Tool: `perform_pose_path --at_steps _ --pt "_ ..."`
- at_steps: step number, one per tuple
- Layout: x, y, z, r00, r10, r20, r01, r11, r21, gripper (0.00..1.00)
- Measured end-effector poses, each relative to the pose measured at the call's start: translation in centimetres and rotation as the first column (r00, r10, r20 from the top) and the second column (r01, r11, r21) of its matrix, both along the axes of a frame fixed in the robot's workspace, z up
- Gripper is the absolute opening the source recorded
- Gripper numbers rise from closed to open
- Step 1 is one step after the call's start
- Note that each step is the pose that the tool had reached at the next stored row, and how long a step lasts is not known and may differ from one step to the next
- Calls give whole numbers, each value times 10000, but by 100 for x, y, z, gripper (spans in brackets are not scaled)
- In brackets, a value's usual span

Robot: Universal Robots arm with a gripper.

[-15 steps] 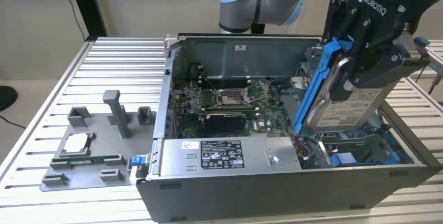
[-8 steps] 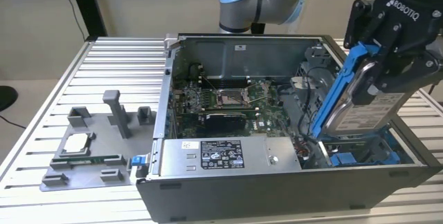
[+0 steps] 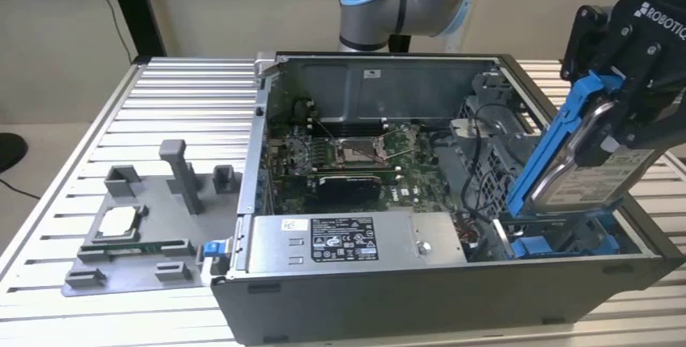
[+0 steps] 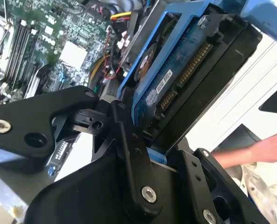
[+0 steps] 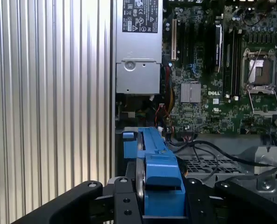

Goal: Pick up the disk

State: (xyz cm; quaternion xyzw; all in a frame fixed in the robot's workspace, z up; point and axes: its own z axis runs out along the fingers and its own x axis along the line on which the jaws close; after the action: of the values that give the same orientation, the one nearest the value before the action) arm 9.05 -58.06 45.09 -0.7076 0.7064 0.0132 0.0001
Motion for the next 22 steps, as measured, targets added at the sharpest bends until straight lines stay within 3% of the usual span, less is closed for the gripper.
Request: perform_pose_path --at_steps 4,8,12,22 --pt "81 0 -33 10000 -1 0 1 10000 -2 0" --pt "92 -1 -64 10000 -3 0 3 10000 32 0" --pt "93 0 -74 10000 -3 -5 3 9997 264 0" --pt "98 0 -75 10000 19 -5 -18 9996 277 0"
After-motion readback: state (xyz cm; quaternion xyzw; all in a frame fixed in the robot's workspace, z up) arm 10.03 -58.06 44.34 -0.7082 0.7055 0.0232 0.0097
